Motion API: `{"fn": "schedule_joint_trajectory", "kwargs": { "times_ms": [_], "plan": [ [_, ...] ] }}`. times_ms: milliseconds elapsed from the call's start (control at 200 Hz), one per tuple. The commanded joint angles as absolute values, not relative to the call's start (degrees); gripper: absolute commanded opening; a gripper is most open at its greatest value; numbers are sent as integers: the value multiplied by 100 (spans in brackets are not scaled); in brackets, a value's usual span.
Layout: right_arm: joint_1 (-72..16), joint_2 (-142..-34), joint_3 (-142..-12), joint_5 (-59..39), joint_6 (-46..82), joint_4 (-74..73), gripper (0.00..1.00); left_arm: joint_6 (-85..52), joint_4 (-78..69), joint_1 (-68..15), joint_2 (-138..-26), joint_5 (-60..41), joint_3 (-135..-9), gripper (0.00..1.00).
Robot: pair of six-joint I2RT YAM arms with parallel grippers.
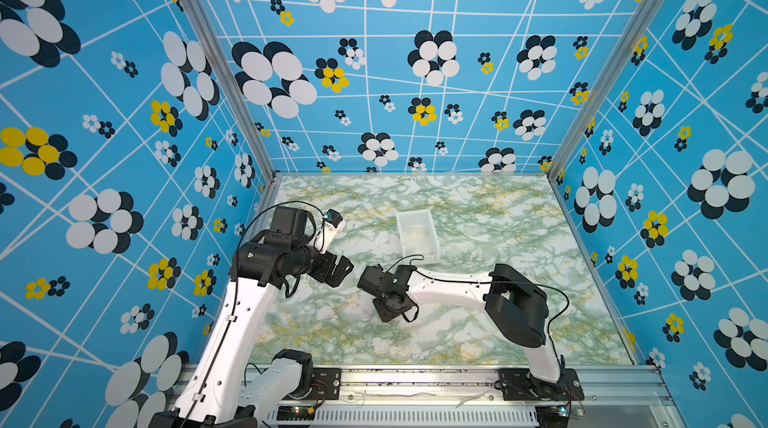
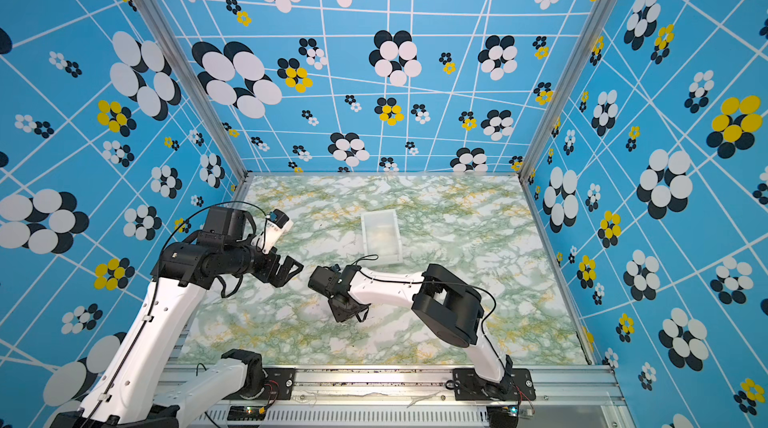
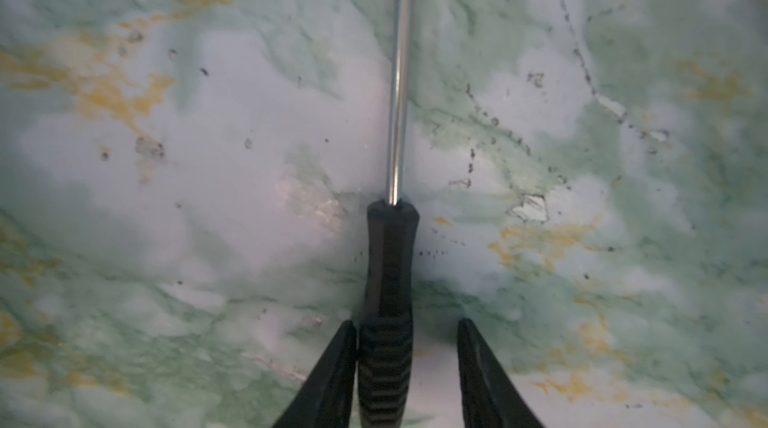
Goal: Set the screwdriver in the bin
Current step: 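Lower the right gripper and close it on the screwdriver's black handle, then lift the screwdriver with the right gripper and carry it over the white bin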
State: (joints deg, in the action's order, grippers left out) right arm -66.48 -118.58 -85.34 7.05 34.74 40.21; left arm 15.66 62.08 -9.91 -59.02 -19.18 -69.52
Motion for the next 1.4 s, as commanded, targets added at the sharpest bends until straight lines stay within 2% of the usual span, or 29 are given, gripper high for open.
{"fn": "schedule_joint_trajectory", "kwargs": {
  "times_ms": [0, 170, 295, 605, 1020, 1224, 1399],
  "plan": [
    [-6718, -12035, -8697, 860, 3410, 4242, 41, 1494, 6362, -1059, -5871, -2061, -7150, 99],
    [-6754, -12107, -8705, 861, 3391, 4243, 35, 1472, 6369, -1078, -5906, -2072, -7163, 99],
    [-6758, -12154, -8719, 785, 3350, 4202, 21, 1459, 6371, -1089, -5924, -2083, -7173, 99],
    [-6762, -11961, -8577, 881, 3345, 4099, 17, 1493, 6360, -1090, -5943, -1954, -7246, 99],
    [-6631, -10687, -8189, 877, 3113, 4329, 16, 1580, 6446, -1072, -6039, -1769, -7410, 99],
    [-6088, -10005, -8082, 681, 2885, 4610, 16, 1628, 6435, -1076, -5943, -1924, -7294, 99],
    [-5348, -9832, -8162, 696, 2464, 4663, 16, 1626, 6410, -1073, -5832, -1984, -7184, 99]
  ]
}}
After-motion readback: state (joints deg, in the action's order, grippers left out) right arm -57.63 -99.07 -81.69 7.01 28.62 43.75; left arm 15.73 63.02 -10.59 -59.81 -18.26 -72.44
